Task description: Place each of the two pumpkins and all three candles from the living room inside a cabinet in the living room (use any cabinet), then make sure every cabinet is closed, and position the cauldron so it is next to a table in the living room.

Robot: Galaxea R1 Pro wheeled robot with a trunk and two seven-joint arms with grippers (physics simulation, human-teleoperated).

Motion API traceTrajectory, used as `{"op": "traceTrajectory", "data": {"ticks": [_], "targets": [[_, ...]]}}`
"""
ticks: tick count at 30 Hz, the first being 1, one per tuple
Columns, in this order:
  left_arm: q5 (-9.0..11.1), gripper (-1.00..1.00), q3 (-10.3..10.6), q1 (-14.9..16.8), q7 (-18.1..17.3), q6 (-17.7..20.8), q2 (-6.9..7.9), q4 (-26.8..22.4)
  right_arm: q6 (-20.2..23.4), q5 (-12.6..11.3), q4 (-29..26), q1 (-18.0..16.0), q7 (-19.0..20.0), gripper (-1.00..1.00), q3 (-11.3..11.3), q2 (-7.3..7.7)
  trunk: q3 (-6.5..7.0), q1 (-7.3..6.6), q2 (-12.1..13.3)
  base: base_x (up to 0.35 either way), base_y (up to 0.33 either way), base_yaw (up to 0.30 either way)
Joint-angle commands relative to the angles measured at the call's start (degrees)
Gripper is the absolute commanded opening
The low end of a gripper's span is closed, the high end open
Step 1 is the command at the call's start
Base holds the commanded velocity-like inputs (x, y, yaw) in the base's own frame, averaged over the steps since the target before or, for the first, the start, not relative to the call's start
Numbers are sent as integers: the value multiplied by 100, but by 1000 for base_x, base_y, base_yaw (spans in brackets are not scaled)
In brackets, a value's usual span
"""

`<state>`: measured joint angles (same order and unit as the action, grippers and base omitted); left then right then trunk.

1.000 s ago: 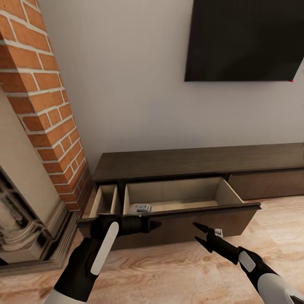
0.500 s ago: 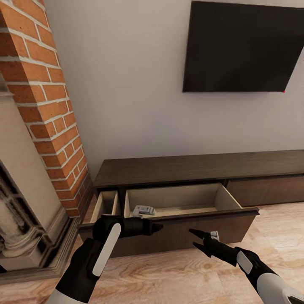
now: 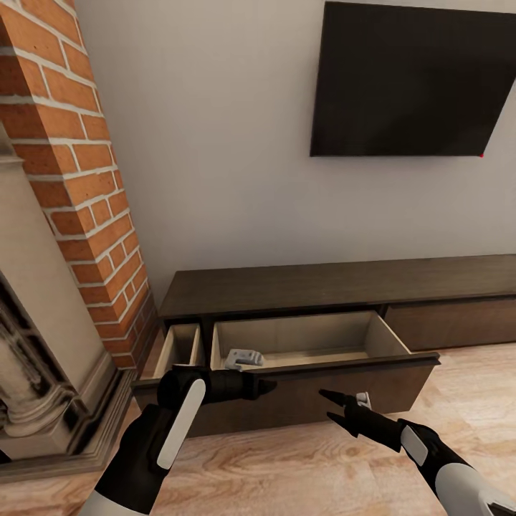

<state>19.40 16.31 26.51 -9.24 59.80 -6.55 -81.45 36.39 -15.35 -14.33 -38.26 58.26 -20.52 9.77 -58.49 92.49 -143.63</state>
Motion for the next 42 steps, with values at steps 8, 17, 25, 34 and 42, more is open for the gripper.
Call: {"op": "traceTrajectory", "data": {"ticks": [8, 17, 25, 34, 42], "targets": [[-59, 100, -5, 1, -25, 20, -4, -3, 28, -20, 2, 2, 16, 100, -5, 7, -5, -1, -2, -183, 0, 0], [-62, 100, -5, 1, -13, 20, -4, 3, 27, -20, 4, 3, 23, 100, -10, 8, -5, -1, -2, -258, 25, -66], [-67, 100, -5, 3, -8, 20, -4, 6, 26, -34, 8, 3, 35, 100, -13, 24, -5, -1, -2, -37, 92, -248], [-68, 100, 38, -5, -8, 20, -4, 6, 27, -85, 12, 4, 63, 100, -9, 110, -5, -1, -2, -3, 17, -272], [-71, 100, 107, -5, -2, 20, -4, 7, 26, -83, 22, 14, 266, 100, -13, 211, -5, -1, -2, 0, 1, -274]]}}
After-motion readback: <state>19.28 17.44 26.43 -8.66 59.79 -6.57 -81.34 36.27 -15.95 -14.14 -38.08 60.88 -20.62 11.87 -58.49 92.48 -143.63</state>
